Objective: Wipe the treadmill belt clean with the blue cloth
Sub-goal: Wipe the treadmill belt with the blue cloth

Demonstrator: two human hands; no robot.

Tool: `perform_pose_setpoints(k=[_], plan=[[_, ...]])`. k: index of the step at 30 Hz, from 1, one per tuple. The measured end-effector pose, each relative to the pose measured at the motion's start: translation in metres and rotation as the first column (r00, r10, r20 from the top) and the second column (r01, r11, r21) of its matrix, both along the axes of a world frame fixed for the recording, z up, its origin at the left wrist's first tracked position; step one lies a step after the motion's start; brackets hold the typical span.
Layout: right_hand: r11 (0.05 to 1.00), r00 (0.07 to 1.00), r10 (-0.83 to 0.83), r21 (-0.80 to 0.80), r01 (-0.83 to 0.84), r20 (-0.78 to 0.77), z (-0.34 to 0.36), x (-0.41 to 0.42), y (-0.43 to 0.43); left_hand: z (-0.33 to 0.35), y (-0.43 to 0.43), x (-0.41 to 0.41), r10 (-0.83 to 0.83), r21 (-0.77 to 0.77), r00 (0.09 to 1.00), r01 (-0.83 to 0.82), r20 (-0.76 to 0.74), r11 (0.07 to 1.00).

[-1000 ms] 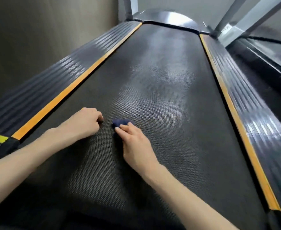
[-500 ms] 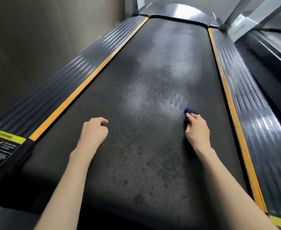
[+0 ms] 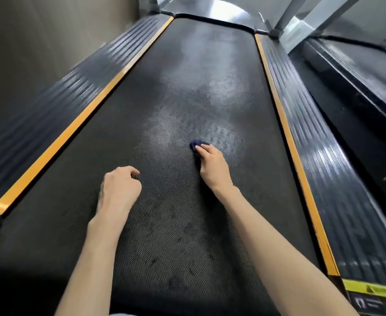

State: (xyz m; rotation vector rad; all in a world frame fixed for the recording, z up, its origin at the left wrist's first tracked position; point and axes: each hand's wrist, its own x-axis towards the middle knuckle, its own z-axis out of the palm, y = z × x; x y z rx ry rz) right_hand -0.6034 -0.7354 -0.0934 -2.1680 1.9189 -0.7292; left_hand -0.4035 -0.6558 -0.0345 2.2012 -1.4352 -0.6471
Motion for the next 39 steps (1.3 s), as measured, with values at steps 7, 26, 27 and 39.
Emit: perform_pose_setpoints(k=[7, 26, 27, 39], plan=[[0.806, 0.807, 0.581, -0.067, -0.588, -0.101, -0.007, 0.035, 0.059, -0.003, -0.009, -0.018, -0.149, 0.0, 0.989, 0.149, 0.023, 0.989], [0.915, 0.915, 0.404, -0.01, -0.404, -0.022, 0.002, 0.109, -0.063, -0.007, -0.018, -0.02, -0.018, 0.152, 0.987, -0.007, 0.158, 0.988], [0.886, 0.885, 0.464, 0.012, -0.464, -0.042, 0.003, 0.123, -0.064, -0.005, -0.017, -0.021, 0.001, 0.182, 0.983, -0.035, 0.181, 0.983], [0.99, 0.98, 0.117, -0.054, -0.127, -0.161, 0.012, -0.024, -0.075, 0.003, 0.001, -0.004, -0.038, 0.159, 0.981, 0.008, 0.189, 0.987]])
